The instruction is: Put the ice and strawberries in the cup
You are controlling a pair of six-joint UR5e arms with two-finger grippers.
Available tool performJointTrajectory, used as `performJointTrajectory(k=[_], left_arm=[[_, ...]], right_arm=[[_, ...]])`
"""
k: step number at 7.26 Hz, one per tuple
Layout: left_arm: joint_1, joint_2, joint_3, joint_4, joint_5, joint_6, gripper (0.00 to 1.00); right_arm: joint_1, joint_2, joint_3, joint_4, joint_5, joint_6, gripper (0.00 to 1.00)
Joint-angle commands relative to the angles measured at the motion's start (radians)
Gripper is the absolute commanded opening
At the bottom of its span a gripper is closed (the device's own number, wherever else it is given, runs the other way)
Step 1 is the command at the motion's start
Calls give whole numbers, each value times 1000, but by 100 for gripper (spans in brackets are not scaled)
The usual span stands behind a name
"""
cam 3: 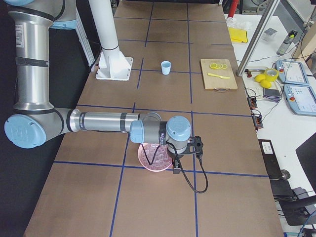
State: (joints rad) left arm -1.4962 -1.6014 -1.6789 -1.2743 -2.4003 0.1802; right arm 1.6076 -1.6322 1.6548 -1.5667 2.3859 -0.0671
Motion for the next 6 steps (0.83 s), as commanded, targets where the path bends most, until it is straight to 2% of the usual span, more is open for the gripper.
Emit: performJointTrajectory(k=[1, 6], left_arm=[[-30, 1, 76, -103, 1, -7, 100], [-116, -2, 74, -122, 13, -97, 100]], right_arm=[[0, 2, 2, 1, -1, -2, 99], [0, 3, 2, 2, -5, -2, 99]])
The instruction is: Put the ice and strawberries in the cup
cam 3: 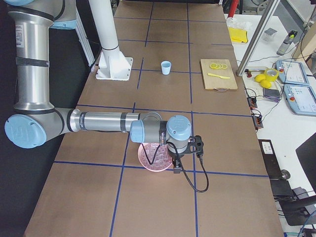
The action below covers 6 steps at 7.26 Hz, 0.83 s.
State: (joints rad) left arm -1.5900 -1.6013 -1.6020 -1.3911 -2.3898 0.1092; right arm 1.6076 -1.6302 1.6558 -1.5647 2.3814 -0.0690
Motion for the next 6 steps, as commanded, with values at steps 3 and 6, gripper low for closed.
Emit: performJointTrajectory(k=[3, 6], left_arm=[[-24, 3, 48, -112, 38, -39, 100], [-21, 18, 71, -114, 35, -37, 100]], right_arm=[[0, 1, 2, 0, -1, 0, 99], [0, 1, 2, 0, -1, 2, 99]])
